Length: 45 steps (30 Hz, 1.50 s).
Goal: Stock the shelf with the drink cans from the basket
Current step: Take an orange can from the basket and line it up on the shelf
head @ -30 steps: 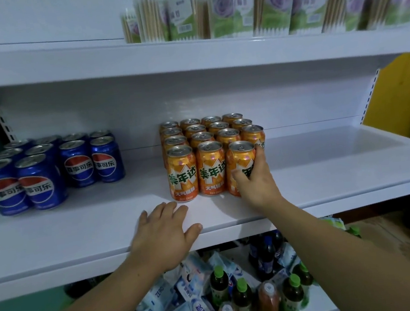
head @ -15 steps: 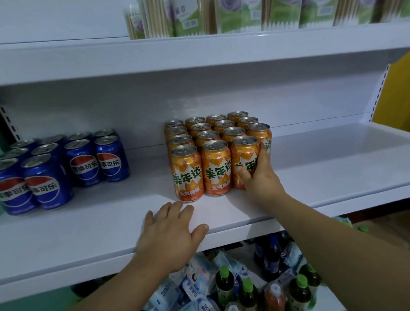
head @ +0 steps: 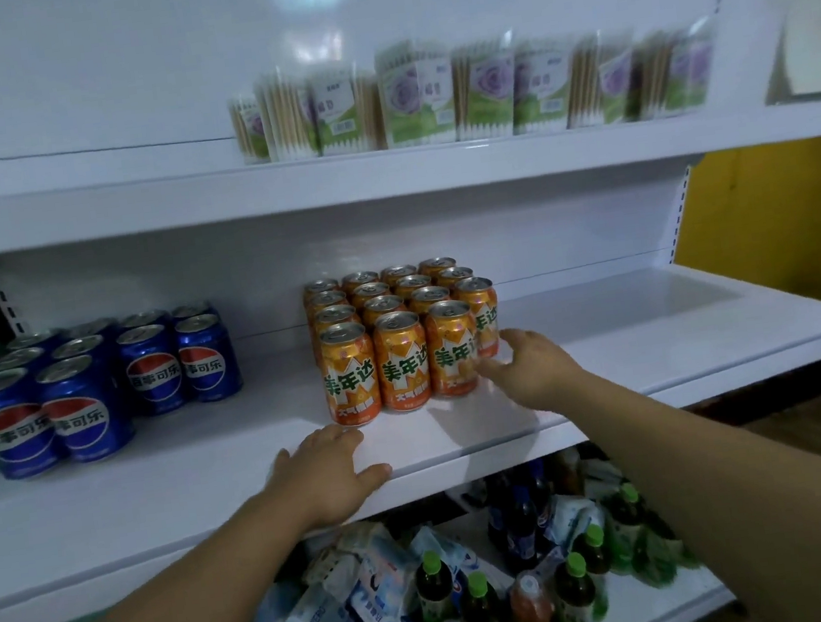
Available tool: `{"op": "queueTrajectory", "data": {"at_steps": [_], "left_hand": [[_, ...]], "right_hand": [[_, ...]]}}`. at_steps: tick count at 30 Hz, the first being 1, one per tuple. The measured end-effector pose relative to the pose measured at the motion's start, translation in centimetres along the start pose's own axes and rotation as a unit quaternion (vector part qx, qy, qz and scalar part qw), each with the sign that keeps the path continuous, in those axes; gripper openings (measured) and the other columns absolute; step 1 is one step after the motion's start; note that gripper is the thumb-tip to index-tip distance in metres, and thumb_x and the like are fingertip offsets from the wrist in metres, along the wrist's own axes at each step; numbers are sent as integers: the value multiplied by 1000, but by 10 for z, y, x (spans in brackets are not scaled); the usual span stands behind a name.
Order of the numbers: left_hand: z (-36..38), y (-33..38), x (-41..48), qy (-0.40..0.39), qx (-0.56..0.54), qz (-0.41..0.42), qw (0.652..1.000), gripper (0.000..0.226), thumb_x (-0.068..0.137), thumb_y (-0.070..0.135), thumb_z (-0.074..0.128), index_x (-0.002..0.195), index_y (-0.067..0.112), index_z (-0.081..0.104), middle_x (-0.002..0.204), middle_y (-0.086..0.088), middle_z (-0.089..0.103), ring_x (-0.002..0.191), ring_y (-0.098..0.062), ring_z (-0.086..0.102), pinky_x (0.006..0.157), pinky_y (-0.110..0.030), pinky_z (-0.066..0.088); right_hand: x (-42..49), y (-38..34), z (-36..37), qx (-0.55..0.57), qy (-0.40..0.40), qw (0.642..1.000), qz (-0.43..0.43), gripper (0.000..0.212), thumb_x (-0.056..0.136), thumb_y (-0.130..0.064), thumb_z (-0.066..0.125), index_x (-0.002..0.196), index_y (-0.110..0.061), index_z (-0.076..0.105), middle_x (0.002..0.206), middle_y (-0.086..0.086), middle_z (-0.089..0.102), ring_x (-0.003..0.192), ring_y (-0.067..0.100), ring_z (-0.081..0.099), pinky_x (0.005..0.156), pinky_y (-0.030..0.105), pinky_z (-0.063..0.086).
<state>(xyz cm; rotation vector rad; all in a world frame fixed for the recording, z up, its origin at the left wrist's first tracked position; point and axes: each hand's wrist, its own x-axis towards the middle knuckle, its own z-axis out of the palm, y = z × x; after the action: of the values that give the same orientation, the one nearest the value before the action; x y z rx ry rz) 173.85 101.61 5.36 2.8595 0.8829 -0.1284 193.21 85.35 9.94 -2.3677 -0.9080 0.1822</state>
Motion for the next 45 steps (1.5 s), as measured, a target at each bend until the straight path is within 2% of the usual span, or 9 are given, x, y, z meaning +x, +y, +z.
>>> {"op": "queueTrajectory", "data": {"at_steps": [5,14,19,23,26,32,36,39,45], "left_hand": [[-17,50,-12,22,-33,83,996,67,84,63,52,139,26,41,145,2,42,126,-19,47,101,-38,42],[3,210,-61,-42,-28,295,954,58,85,55,57,132,23,49,135,-3,50,117,-23,51,97,-41,45],[47,285,-90,-111,-8,394,912,65,88,54,55,142,23,39,146,-1,40,127,-22,45,102,-39,43],[84,329,-102,-167,23,452,876,66,91,52,52,145,19,34,149,-4,36,132,-23,40,106,-38,39],[119,357,-102,-190,46,483,853,62,89,53,53,140,20,40,143,-5,41,127,-22,44,102,-36,42],[214,391,-70,-255,67,483,835,60,86,56,55,130,16,50,133,-6,48,119,-25,50,97,-39,45],[290,399,-39,-302,72,471,825,44,84,51,59,115,19,57,123,-6,54,110,-25,53,88,-34,46],[355,402,-8,-320,78,456,827,58,81,53,58,130,23,52,134,-6,51,120,-26,50,98,-36,43],[472,422,49,-348,70,404,843,66,86,43,60,142,17,39,143,-12,40,131,-29,37,107,-38,35]], "right_hand": [[-41,27,-47,-76,-8,995,62,70,95,-55,46,150,-15,30,153,10,34,135,29,38,109,38,34],[-172,98,-115,-121,35,974,190,71,96,-55,46,151,-15,28,152,8,36,129,28,45,99,38,44],[-251,146,-136,-142,62,944,292,66,94,-54,47,148,-16,36,150,7,40,133,27,42,105,38,39],[-299,183,-132,-135,59,916,374,73,94,-58,45,151,-16,28,156,6,31,139,26,34,109,36,33],[-319,222,-113,-113,72,893,429,72,93,-60,46,150,-19,30,153,4,36,135,25,39,104,36,38],[-341,306,-50,-43,28,859,509,70,95,-53,49,150,-16,29,148,7,42,130,26,46,102,35,42],[-341,373,6,-20,-30,853,521,69,95,-54,48,148,-14,30,148,12,40,131,29,43,104,36,40],[-331,424,53,-9,-57,856,514,61,93,-52,51,140,-13,43,136,13,52,119,29,52,95,36,46],[-302,526,151,18,-90,850,519,55,94,-45,50,138,-13,40,139,15,47,122,32,48,95,33,41]]}}
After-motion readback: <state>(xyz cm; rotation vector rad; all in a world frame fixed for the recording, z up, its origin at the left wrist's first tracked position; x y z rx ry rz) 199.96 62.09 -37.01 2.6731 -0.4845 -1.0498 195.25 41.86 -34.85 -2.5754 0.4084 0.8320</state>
